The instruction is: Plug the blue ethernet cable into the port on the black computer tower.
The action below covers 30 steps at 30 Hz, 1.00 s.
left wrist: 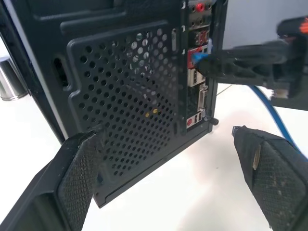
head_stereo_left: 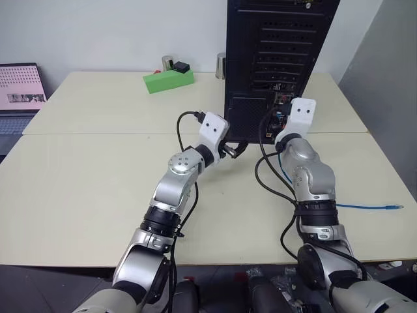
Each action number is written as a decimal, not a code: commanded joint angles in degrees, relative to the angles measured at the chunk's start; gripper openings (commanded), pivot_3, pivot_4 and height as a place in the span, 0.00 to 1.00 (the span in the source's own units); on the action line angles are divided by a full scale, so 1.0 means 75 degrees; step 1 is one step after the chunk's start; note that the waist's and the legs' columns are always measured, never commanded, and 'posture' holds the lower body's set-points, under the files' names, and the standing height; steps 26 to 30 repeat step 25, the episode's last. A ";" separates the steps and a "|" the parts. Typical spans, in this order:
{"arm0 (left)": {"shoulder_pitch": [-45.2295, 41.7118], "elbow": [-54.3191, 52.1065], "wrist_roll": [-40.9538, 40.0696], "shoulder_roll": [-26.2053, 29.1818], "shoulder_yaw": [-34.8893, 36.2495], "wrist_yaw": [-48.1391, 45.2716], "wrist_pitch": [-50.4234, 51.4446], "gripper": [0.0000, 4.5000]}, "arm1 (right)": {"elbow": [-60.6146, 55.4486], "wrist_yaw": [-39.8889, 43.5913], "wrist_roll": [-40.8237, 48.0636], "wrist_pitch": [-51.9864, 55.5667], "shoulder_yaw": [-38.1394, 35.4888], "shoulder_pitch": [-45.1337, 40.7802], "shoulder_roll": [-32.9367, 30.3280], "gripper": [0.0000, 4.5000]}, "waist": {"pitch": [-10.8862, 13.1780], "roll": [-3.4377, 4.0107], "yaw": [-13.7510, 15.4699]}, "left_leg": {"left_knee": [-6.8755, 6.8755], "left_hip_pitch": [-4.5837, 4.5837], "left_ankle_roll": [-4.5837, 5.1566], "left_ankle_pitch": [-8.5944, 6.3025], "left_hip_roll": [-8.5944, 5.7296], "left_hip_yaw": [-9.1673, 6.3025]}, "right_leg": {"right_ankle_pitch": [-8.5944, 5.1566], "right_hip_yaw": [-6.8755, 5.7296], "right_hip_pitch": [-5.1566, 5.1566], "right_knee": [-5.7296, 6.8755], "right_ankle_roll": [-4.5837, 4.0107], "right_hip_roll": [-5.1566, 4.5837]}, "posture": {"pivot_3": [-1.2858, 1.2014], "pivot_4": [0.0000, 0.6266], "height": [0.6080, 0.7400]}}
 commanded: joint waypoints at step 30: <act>-0.0216 -0.0874 -0.2003 0.3414 0.0674 -0.5050 0.1353 1.00 | -0.4466 0.5579 0.3006 0.1162 -0.0812 0.2676 -0.4345 1.00 | 0.0003 0.0004 0.0023 | 0.0005 -0.0002 0.0003 -0.0001 -0.0001 -0.0010 | -0.0002 -0.0013 0.0007 -0.0007 0.0002 0.0002 | 0.52 0.24 1.00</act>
